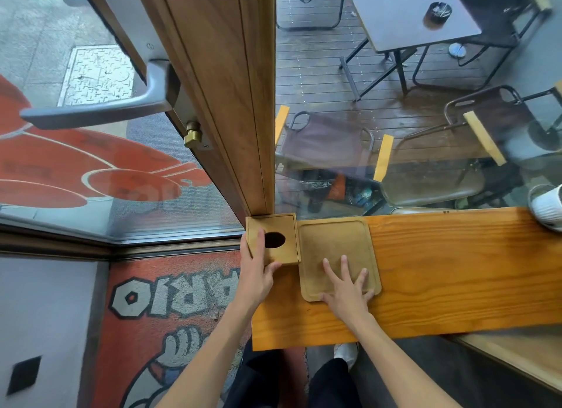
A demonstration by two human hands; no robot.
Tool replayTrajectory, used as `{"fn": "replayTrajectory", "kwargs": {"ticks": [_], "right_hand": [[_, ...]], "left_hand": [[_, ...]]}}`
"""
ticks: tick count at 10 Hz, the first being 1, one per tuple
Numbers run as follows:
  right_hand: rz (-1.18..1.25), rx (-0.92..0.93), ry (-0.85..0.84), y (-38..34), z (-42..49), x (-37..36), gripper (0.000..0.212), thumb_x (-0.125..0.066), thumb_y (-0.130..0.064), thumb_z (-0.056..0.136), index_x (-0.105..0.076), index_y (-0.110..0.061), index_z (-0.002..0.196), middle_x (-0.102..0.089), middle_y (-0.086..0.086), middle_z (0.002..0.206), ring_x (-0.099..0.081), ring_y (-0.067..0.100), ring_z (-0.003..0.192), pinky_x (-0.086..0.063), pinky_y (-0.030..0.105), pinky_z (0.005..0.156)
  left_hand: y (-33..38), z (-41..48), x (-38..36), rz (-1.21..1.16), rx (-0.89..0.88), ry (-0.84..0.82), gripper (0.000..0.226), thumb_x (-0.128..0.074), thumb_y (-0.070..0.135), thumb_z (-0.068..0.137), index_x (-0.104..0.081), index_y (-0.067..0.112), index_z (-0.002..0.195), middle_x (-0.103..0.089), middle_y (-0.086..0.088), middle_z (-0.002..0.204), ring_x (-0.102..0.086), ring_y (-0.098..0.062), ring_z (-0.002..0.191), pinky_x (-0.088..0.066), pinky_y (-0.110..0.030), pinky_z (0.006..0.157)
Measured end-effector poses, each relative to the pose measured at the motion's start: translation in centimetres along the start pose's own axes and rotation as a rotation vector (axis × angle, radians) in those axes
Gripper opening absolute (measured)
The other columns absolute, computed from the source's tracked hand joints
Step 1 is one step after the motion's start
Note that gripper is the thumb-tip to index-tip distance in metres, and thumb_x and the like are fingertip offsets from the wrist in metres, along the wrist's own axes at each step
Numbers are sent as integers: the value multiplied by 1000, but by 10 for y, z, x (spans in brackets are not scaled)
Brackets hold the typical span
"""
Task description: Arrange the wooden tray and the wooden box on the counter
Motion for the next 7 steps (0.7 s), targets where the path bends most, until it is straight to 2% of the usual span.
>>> {"fn": "replayTrajectory", "kwargs": {"ticks": [1, 2, 3, 4, 5, 6, 7], "right_hand": [[6, -11, -26, 1, -2, 1, 85, -59, -43, 94, 4, -55, 151, 23, -5, 164, 20, 48, 147, -7, 74, 112], [10, -18, -67, 0, -2, 9, 83, -59, -35, 95, -1, -56, 150, 20, -7, 165, 16, 47, 148, -12, 73, 114], [-12, -32, -138, -1, -3, 28, 76, -61, -37, 93, -14, -52, 151, 8, -5, 167, 11, 42, 150, -14, 68, 116], [-95, 21, -104, -7, -15, 51, 59, -55, -45, 94, -35, -40, 149, -33, 2, 159, -16, 32, 151, -20, 58, 119], [-22, 105, -37, -9, -39, 74, 40, -47, -43, 97, -62, -24, 130, -68, 3, 124, -62, 22, 114, -51, 40, 97], [24, 178, -14, -3, -67, 97, 37, -45, -41, 100, -71, -18, 113, -73, 4, 105, -66, 20, 93, -52, 31, 78], [-16, 246, 42, 3, -91, 126, 38, -45, -40, 100, -70, -12, 98, -71, 6, 95, -67, 23, 88, -51, 32, 74]], "left_hand": [[0, 0, 2, 63, 34, -13, 84, -61, 28, 96, -5, 30, 159, 14, -15, 165, 2, -34, 155, -14, -43, 122], [3, 1, 6, 245, 105, -40, 85, -59, 38, 95, -3, 30, 159, 7, -20, 165, 1, -39, 154, -18, -56, 122], [14, 1, 11, 421, 194, -104, 84, -55, 45, 96, -2, 29, 159, 7, -22, 165, 9, -43, 152, -17, -63, 120], [32, -7, 24, 453, 210, -82, 75, -55, 42, 96, -16, 19, 156, -7, -20, 165, -2, -43, 152, -23, -61, 119], [59, -26, 38, 448, 122, 15, 50, -53, 37, 98, -44, 8, 138, -47, -15, 143, -39, -33, 136, -41, -47, 109], [83, -56, 45, 432, 109, 49, 32, -48, 35, 101, -56, 5, 110, -63, -14, 113, -60, -30, 106, -51, -42, 91], [106, -87, 41, 399, 140, 96, 35, -47, 38, 101, -58, 6, 94, -68, -14, 94, -65, -32, 89, -52, -43, 78]]}}
Point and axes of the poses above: each hand's wrist, its own z-axis towards the middle knuckle, its own x-axis out of the back of the hand, y = z × x, the point moved 8 cm from there along z, towards the middle knuckle
